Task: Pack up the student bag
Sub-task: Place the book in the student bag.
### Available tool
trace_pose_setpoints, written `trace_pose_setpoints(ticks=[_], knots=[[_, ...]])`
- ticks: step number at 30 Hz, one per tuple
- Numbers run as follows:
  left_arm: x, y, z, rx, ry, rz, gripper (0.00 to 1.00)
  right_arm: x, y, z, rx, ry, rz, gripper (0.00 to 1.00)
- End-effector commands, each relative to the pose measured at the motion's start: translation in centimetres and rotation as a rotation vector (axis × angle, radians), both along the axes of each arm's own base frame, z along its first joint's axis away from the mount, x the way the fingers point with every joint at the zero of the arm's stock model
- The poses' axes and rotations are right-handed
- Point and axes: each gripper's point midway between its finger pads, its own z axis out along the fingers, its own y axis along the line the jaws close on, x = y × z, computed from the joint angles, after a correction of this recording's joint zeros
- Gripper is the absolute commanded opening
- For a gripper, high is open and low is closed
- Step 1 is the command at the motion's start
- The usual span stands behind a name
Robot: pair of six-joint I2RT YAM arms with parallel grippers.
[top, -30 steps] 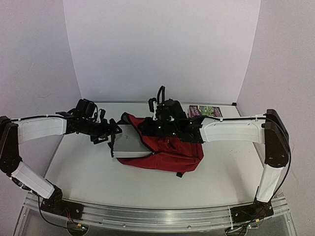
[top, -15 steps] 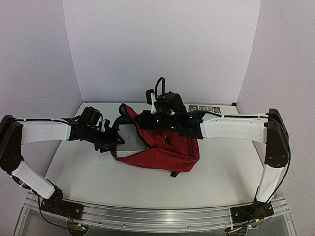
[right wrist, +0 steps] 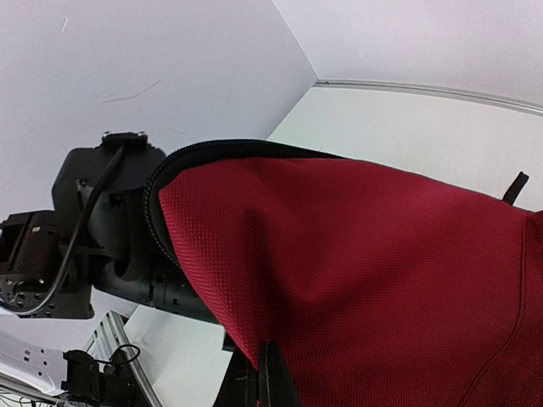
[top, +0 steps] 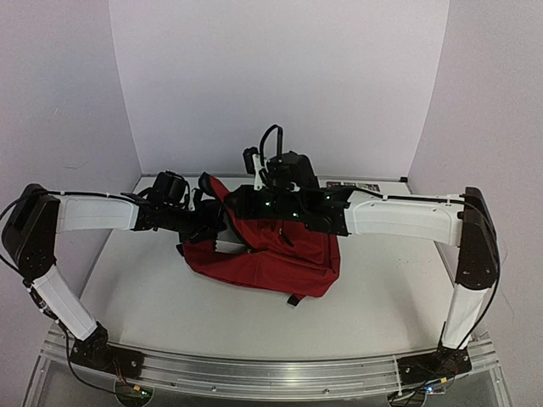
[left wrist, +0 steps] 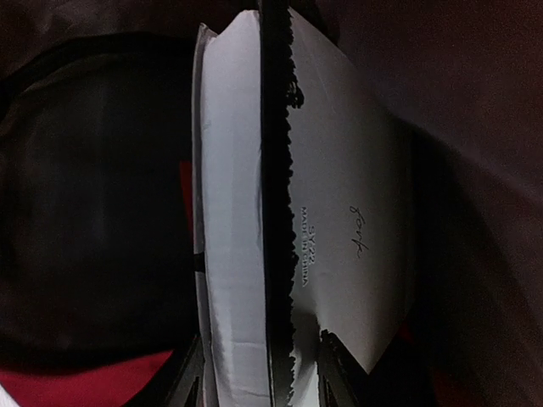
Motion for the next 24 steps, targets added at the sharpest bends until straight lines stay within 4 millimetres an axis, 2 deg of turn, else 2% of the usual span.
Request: trace_pose_setpoints(ticks=[1, 6, 10, 11, 14, 16, 18, 21, 24], knots=[[2.6, -4.2, 4.0, -0.145, -0.165, -0.109, 0.42, -2.4, 2.6, 9.1, 0.287, -0.124, 0.106, 0.0], [3.3, -5.3, 2.4, -0.161, -0.153, -0.126, 0.41, -1.2, 1.9, 7.6, 0.275, -0.095, 0.025, 0.0], [3.7, -4.8, 0.3, -0.079, -0.127, -0.114, 0.44, -0.5, 1.2, 7.3, 0.271, -0.091, -0.035, 0.0], [3.8, -4.6, 0.2, -0.054, -0.131, -0.113, 0.46, -0.2, 0.8, 7.1, 0.27, -0.087, -0.064, 0.0], [3.9, -3.4, 1.0, 0.022, -0.167, -0.097, 0.59, 0.9, -0.8, 6.5, 0.251, -0.086, -0.15, 0.0], [3.9, -2.3, 2.4, 0.076, -0.206, -0.076, 0.71, 1.4, -2.0, 6.1, 0.239, -0.086, -0.189, 0.0], [3.7, -0.8, 3.2, 0.143, -0.22, -0.041, 0.79, 1.8, -3.0, 5.8, 0.229, -0.084, -0.211, 0.0], [3.3, 1.2, 4.5, 0.21, -0.241, 0.016, 0.87, 2.1, -4.0, 5.3, 0.215, -0.078, -0.226, 0.0], [2.9, 3.6, 4.7, 0.294, -0.221, 0.095, 0.92, 2.0, -4.5, 5.2, 0.21, -0.076, -0.23, 0.0]])
